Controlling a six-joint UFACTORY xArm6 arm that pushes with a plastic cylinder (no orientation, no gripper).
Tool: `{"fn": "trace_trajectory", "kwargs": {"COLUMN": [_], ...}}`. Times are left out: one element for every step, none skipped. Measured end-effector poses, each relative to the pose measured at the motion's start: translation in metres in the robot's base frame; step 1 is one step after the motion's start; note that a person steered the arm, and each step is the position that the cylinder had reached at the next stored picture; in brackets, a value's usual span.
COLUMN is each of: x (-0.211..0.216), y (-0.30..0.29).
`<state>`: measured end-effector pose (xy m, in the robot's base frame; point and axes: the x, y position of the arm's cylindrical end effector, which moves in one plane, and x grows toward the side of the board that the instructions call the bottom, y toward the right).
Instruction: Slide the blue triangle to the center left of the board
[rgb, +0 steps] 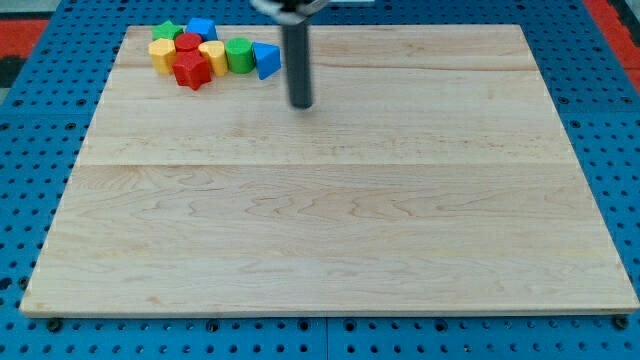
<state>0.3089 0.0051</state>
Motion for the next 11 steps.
{"fn": "trace_trajectory", "kwargs": {"x": [-0.064,-0.077,-0.056,-0.012,-0.024,-0.013,0.037,0.107,0.126,0.089,0.085], "y": [-0.008,-0.059,-0.069,-0.085,-0.082,-0.105,-0.15,-0.16,-0.169,-0.163,-0.194]}}
